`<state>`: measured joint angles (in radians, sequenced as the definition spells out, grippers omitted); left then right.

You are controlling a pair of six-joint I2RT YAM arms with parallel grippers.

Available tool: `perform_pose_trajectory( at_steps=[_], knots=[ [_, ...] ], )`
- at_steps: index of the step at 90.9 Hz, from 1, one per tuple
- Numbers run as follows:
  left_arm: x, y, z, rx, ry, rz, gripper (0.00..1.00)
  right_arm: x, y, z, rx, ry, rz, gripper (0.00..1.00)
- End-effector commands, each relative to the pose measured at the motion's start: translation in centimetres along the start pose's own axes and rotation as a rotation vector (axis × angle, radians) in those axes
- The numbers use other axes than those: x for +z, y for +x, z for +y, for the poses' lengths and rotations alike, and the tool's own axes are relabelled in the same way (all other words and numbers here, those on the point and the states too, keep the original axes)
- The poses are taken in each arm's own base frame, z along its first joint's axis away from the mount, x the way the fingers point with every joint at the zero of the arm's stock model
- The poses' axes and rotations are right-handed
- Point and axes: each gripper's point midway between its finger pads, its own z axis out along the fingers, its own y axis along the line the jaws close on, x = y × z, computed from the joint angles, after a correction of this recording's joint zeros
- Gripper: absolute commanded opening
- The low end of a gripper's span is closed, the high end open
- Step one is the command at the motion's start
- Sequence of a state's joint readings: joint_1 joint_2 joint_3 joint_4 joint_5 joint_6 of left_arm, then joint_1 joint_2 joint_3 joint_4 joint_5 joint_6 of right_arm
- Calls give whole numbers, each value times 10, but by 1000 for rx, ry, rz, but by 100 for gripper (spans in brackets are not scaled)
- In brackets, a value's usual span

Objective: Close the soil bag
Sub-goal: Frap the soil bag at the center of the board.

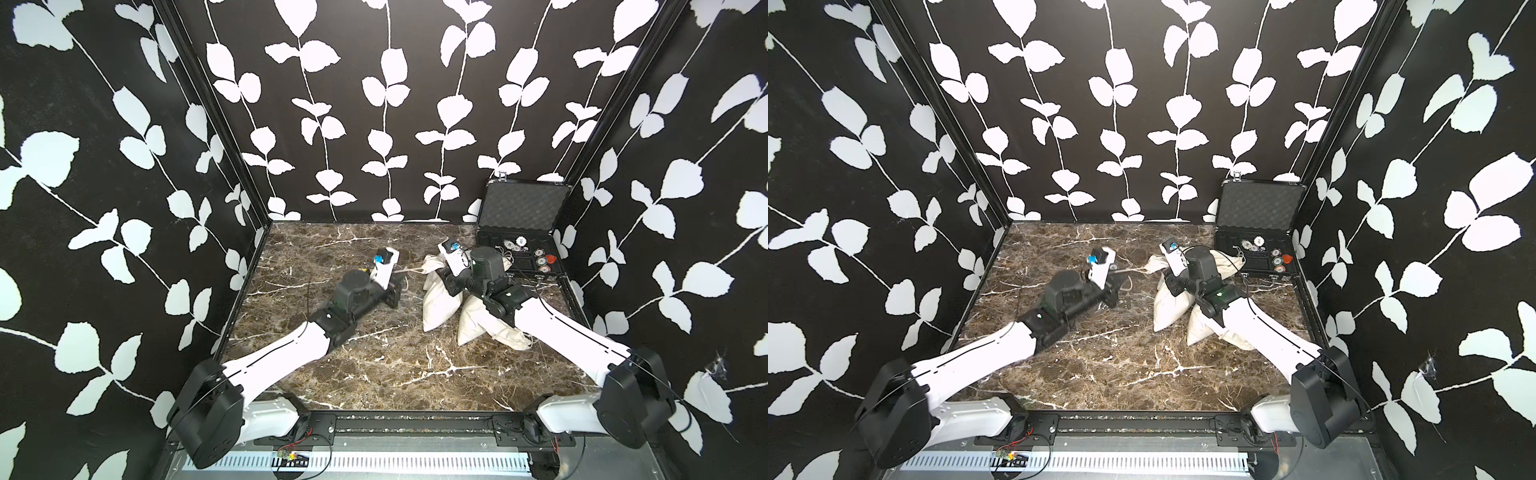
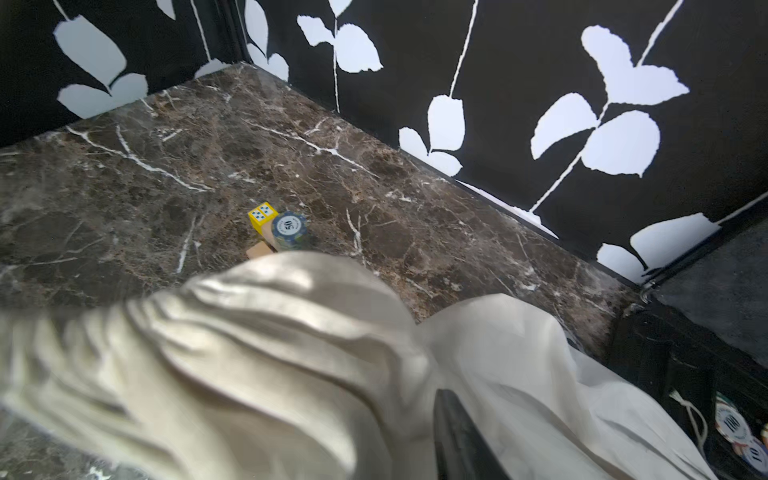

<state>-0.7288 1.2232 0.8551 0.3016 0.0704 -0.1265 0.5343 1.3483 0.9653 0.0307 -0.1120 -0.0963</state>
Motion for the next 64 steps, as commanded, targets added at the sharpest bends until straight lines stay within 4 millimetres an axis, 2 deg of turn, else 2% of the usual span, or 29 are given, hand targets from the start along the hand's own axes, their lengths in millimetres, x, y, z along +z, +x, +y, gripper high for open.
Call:
perform_pose_trajectory(
  at_steps=[1,15,17,37,53,64],
  knots=[
    [-9,-11,1,24,-6,119,0,-17,-50,8,-53,-64,-190,55],
    [-4,-33,-7,18,38,165,0,-31,-79,38,-140,-182,-284,70],
    [-5,-37,1,12,26,160,0,-33,-83,42,-149,-194,-295,71],
    [-7,-58,-5,26,66,164,0,-44,-116,65,-195,-282,-362,72],
    [-12,-64,-7,45,70,185,0,-45,-129,78,-201,-344,-371,71],
    [-15,-68,-10,53,85,198,0,-37,-130,82,-200,-348,-347,69]
  ],
)
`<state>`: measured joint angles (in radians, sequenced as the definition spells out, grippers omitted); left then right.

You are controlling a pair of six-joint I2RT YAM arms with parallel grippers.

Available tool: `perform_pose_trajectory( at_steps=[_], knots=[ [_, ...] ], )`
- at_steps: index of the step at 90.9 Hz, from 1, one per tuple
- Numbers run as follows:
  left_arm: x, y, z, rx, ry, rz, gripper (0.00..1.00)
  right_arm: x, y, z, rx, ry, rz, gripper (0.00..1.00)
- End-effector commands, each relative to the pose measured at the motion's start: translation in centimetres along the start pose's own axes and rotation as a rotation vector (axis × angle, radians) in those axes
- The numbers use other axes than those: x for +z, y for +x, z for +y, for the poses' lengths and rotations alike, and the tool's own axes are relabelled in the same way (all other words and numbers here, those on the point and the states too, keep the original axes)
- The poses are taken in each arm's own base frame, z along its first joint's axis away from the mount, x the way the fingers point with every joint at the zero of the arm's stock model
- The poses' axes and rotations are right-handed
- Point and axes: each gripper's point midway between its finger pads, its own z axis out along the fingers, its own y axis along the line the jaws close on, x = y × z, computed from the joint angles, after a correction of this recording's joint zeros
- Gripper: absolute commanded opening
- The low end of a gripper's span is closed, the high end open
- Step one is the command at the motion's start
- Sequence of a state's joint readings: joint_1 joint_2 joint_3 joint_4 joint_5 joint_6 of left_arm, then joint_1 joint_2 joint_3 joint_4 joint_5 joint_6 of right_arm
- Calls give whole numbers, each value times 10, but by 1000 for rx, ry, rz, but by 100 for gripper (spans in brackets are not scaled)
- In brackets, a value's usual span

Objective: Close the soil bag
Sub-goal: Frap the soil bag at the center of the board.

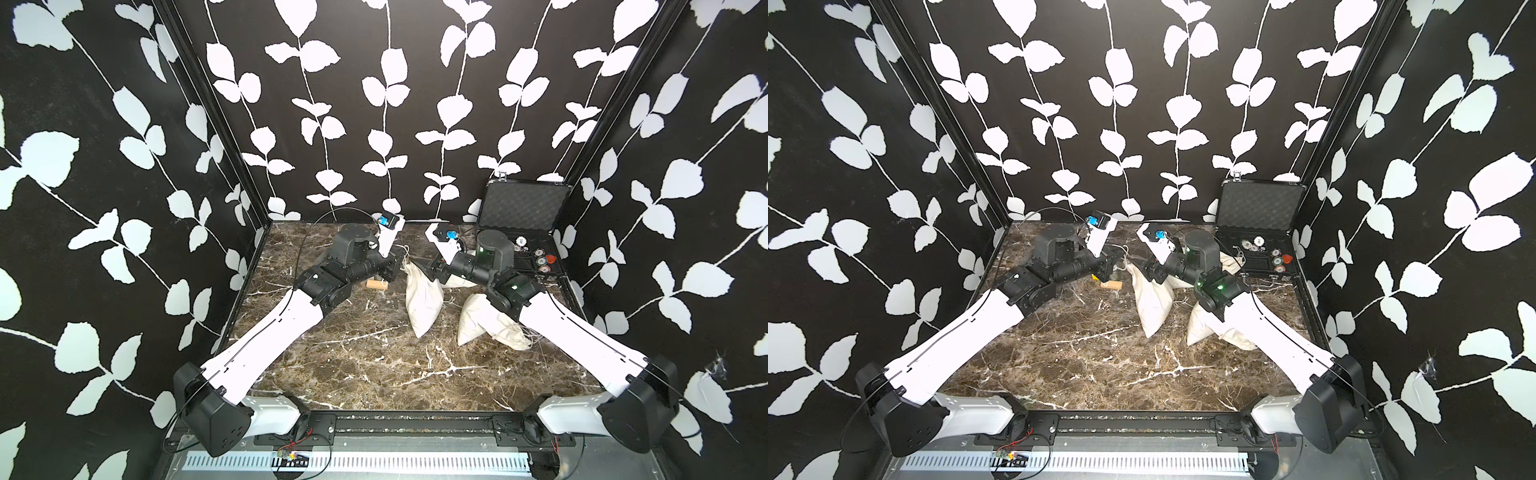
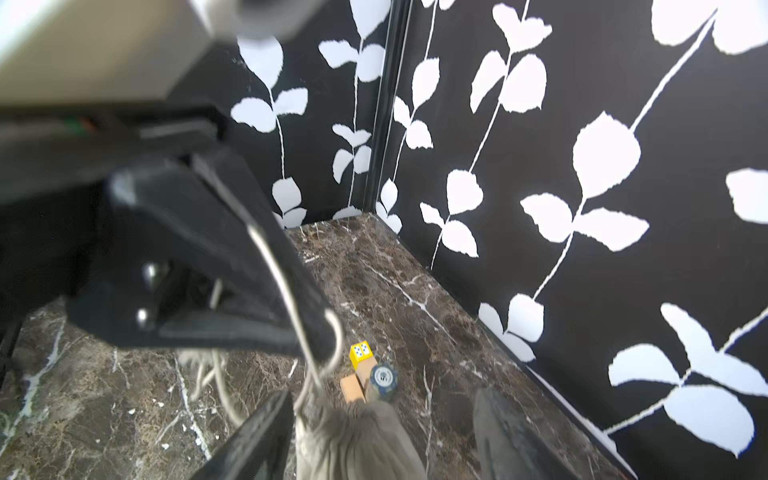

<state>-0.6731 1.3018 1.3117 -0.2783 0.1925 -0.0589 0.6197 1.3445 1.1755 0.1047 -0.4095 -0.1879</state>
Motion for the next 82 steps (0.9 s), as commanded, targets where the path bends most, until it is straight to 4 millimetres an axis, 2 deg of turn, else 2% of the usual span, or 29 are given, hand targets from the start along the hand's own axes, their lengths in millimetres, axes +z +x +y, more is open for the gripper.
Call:
perform_pose_trajectory(
  at_steps=[1,14,19,30,45,57,72,82],
  knots=[
    [-11,-13,-7,30,28,-2,0,10,-4,7,-3,-38,2,68],
    [-22,-20,-14,72,52,38,0,15,4,4,2,-27,38,55],
    [-28,-22,-14,94,53,65,0,13,8,4,3,-18,44,54],
    [-38,-24,-16,136,70,144,0,8,11,9,10,-26,36,55],
    [-36,-19,-23,135,121,229,0,9,12,25,19,-78,32,62],
    [-33,-20,-27,124,146,228,0,17,12,23,35,-53,-7,62],
    [-35,-27,-30,115,160,197,0,32,8,22,67,-70,-38,51],
    [-40,-35,-33,109,164,169,0,39,8,23,77,-84,-31,37]
  ],
)
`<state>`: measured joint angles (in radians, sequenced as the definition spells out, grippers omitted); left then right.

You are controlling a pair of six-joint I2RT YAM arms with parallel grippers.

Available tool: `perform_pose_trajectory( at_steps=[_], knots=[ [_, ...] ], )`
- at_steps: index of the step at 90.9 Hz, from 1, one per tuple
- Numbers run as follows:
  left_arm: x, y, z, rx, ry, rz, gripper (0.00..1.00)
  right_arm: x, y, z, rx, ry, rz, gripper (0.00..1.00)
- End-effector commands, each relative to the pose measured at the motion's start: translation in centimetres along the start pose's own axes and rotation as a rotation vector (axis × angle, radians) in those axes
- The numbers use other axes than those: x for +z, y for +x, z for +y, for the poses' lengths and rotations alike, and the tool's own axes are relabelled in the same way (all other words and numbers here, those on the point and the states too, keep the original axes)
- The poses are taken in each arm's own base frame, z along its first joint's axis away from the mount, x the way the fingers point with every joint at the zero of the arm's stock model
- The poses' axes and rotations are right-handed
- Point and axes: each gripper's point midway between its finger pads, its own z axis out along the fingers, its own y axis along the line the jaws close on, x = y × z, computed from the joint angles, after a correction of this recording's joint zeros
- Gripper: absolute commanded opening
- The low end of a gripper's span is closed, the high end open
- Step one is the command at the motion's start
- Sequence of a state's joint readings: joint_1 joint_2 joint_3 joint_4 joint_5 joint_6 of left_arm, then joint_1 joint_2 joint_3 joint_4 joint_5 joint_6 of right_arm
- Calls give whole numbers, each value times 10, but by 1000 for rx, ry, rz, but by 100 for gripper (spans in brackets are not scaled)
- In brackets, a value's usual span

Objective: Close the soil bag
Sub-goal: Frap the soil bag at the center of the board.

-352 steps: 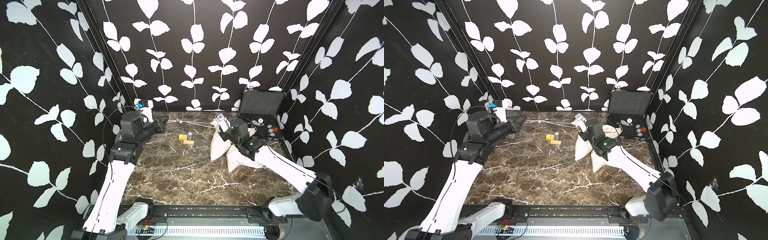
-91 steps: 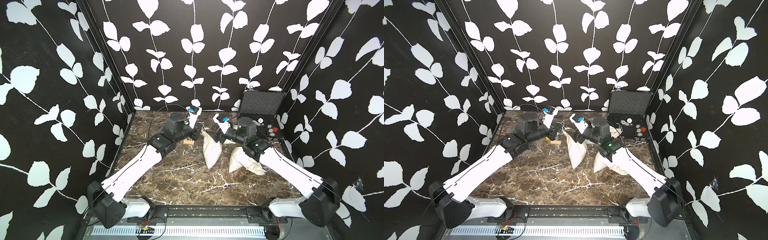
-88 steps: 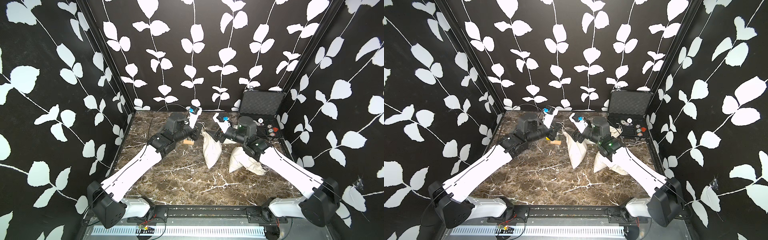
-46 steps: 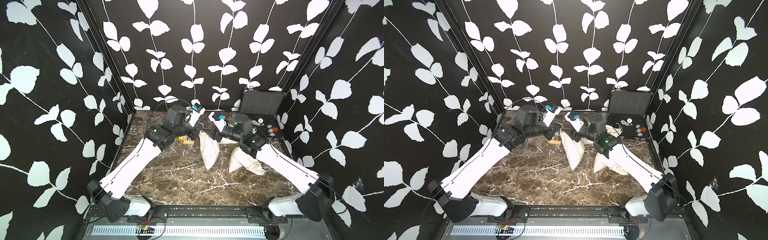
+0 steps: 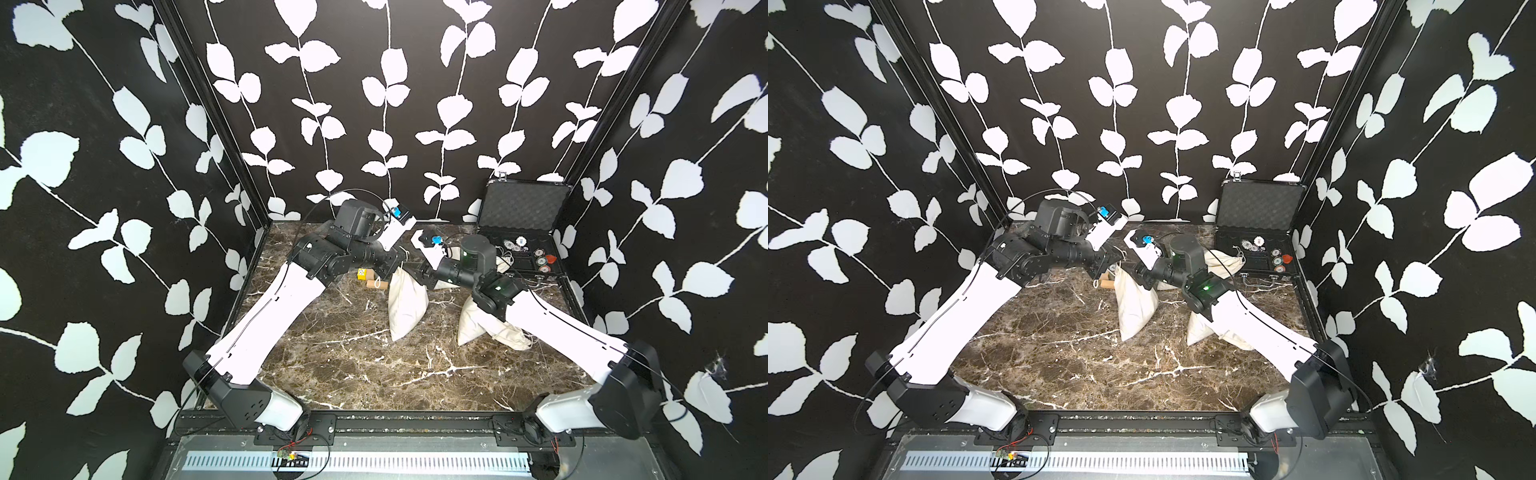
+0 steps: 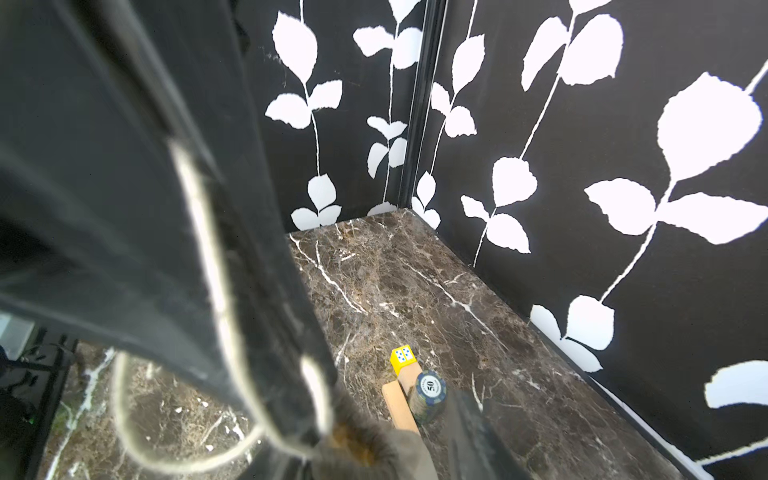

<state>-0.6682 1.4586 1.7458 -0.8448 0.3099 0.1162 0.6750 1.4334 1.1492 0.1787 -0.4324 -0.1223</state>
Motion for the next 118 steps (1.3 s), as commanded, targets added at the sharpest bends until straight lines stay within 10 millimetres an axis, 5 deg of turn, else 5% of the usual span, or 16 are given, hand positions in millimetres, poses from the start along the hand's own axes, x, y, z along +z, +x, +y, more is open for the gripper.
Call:
perform_pose_trajectory(
  at_steps=[1,9,14,30,39,65,98,118],
  knots=[
    [-26,-27,-10,19,28,-107,0,8,-16,-3,2,4,-49,35],
    [-49,-41,1,-26,-4,-185,0,9,7,-21,3,95,39,21],
    [-70,-52,9,-76,-17,-258,0,7,43,-43,14,200,140,18],
    [-123,-82,18,-88,-60,-408,0,-26,173,-92,117,423,488,17],
    [-129,-90,16,-92,-41,-427,0,-42,205,-98,102,482,600,20],
    [-115,-103,11,-131,59,-447,0,-35,155,-91,58,415,439,34],
    [-66,-94,19,-239,169,-366,0,-22,27,-23,-10,199,48,62],
    [-60,-96,17,-260,210,-365,0,-16,-5,-2,-27,143,-46,77]
  ],
)
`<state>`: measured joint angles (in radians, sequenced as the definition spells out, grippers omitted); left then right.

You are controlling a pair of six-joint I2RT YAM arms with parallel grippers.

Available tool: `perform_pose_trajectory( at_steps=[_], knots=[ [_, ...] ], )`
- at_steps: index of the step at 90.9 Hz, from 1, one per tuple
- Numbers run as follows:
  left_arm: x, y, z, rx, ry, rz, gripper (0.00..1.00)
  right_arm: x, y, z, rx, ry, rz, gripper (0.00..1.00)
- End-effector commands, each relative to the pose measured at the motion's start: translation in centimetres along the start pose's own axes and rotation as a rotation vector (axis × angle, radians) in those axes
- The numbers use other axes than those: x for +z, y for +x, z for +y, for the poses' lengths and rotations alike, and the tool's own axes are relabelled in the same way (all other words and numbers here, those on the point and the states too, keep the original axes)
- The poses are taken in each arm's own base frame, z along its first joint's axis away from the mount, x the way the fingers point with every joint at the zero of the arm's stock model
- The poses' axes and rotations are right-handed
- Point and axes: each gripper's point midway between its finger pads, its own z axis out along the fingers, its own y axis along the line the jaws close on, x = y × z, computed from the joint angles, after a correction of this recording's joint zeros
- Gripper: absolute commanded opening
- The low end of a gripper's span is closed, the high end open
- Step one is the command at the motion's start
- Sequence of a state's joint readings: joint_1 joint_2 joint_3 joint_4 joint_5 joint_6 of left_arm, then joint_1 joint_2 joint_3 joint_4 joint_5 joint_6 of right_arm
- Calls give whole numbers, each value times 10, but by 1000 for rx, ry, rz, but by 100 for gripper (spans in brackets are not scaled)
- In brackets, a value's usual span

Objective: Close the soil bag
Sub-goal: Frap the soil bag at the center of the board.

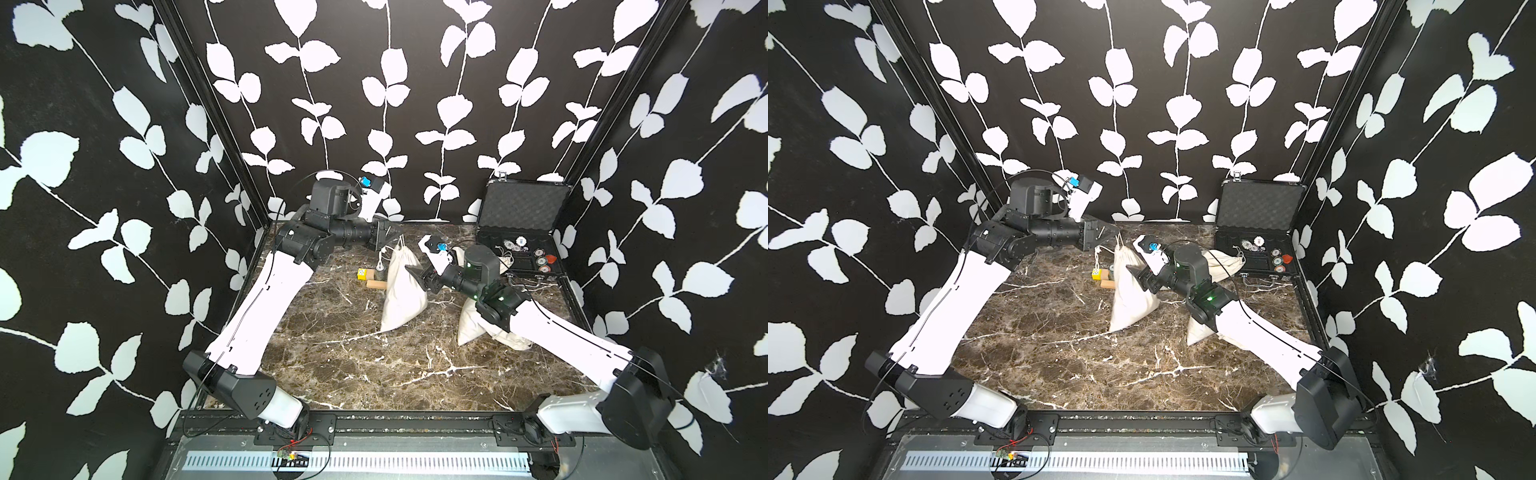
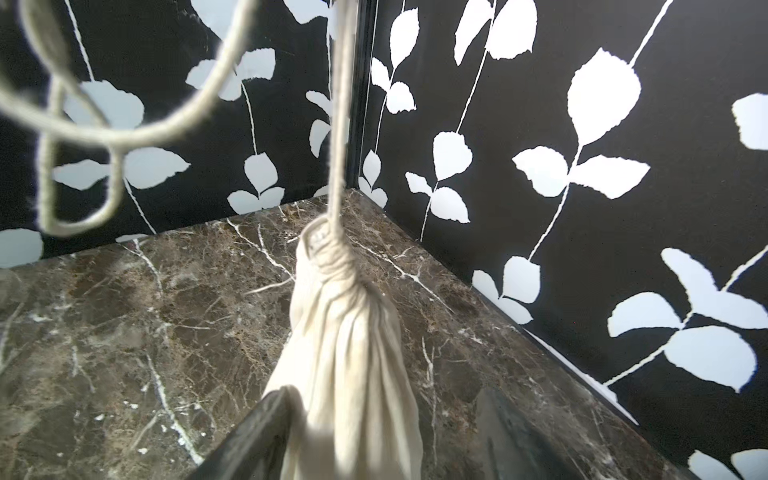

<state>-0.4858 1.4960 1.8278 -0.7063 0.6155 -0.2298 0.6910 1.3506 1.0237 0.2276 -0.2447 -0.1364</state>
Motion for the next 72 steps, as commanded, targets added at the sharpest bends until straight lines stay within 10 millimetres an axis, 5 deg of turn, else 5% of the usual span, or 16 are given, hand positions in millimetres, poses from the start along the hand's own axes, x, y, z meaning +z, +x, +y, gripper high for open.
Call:
perform_pose_trajectory(
  at_steps=[1,34,49,61,72],
  knots=[
    [-20,-41,-31,89,93,-141,0,-1,-27,11,-2,-25,-78,78],
    [-18,-28,-31,56,115,-123,0,16,-81,3,55,12,-260,74],
    [-20,-26,-33,54,117,-125,0,26,-88,-6,56,43,-267,59],
    [-29,-34,-41,64,131,-161,0,35,-65,-28,29,166,-187,35],
    [-58,-51,-62,112,132,-249,0,40,-3,-56,-1,276,-22,19]
  ],
)
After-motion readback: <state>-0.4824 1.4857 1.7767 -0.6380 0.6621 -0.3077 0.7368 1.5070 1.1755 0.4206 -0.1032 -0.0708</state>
